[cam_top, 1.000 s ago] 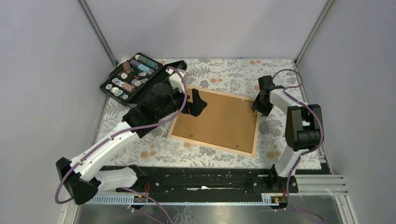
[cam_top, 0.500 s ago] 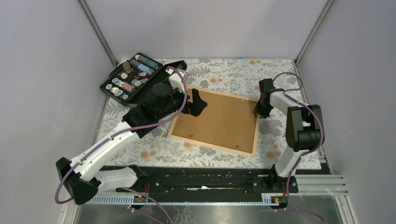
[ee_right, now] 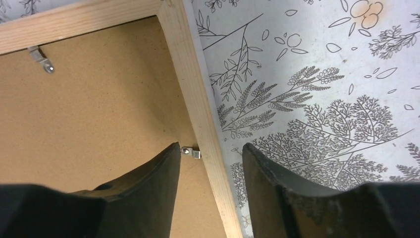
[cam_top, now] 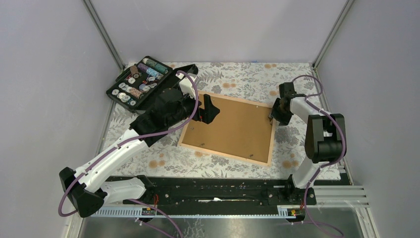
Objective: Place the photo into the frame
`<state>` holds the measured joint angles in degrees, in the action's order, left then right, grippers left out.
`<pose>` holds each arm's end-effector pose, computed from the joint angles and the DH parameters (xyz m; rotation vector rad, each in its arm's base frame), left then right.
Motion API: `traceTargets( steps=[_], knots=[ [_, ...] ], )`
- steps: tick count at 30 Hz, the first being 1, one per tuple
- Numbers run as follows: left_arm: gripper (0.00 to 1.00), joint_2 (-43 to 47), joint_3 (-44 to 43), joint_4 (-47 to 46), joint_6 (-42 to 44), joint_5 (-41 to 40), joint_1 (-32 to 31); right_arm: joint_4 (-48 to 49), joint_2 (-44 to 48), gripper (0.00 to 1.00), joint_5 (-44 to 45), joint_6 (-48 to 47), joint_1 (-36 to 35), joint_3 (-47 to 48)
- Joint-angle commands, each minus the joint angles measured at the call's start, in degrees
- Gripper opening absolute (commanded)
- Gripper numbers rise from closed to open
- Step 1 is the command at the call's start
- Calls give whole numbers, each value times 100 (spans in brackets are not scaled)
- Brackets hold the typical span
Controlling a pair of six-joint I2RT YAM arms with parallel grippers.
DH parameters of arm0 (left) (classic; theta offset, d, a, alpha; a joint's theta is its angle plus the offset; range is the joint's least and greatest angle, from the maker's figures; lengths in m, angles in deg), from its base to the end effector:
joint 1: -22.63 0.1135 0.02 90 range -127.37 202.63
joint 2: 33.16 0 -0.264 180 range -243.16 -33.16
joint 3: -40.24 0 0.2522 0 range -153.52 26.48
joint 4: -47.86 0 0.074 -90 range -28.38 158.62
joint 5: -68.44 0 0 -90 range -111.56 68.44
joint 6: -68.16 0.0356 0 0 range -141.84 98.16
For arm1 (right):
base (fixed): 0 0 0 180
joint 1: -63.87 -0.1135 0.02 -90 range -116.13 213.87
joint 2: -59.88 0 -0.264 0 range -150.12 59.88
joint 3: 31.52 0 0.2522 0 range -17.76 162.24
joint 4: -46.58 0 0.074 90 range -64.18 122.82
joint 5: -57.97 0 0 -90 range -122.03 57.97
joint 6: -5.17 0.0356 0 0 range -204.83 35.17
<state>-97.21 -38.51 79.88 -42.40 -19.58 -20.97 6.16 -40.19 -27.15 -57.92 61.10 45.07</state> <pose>0.1824 -0.1754 0.3823 0.4142 1.9081 -0.7914 0.3454 0.0137 0.1746 0.5862 2.6148 0.0487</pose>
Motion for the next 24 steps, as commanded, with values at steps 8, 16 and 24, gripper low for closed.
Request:
traceTargets(
  steps=[8, 16, 24],
  knots=[
    [99, 95, 25, -351, -35, 146, 19, -980, 1005, 54, -114, -396, -239, -647],
    [99, 21, 54, -380, -89, 265, 23, -1088, 437, 37, -469, -869, -290, -675],
    [99, 102, 50, -357, -44, 115, 20, -1261, 22, 35, -642, -1105, -295, -367]
  ],
)
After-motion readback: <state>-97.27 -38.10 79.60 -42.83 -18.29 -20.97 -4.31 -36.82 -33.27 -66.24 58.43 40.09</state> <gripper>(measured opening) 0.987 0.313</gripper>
